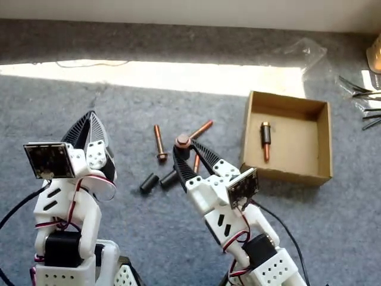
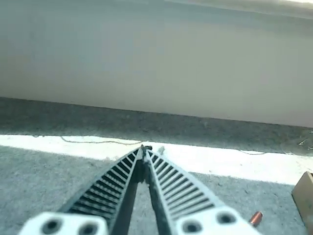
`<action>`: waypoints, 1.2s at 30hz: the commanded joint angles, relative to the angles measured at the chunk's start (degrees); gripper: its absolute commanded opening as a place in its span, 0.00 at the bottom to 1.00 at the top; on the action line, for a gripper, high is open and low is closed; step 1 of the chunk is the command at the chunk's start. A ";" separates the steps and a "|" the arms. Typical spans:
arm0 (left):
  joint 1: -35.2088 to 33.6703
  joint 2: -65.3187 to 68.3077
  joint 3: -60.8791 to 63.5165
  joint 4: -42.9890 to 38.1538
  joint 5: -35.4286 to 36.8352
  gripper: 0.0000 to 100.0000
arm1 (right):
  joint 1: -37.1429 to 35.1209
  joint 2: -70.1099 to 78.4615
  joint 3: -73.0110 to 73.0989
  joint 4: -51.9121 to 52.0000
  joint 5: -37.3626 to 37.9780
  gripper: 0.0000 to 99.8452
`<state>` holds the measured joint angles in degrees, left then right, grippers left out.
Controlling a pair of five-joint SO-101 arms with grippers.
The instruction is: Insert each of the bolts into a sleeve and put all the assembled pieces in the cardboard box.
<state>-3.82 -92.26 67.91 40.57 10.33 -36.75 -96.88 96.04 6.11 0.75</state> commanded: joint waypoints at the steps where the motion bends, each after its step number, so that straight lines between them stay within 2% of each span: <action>1: -0.31 -0.84 -2.24 3.34 0.18 0.01 | 0.66 -0.66 6.37 -0.13 0.53 0.00; 13: -0.40 -0.92 7.43 3.96 0.09 0.01 | 0.75 -0.66 6.20 -0.04 0.53 0.00; 18: -1.01 -0.92 10.24 4.04 0.09 0.01 | 3.12 -0.66 6.11 -0.04 0.53 0.00; 23: -3.56 -0.92 10.15 4.04 0.18 0.01 | 3.03 -0.66 6.11 -0.04 0.53 0.00; 36: -3.65 -0.92 5.23 4.31 0.18 0.01 | 2.95 -0.66 6.11 -0.04 0.53 0.00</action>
<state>-6.81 -92.26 76.88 44.53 10.33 -34.46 -96.88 96.04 6.29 0.75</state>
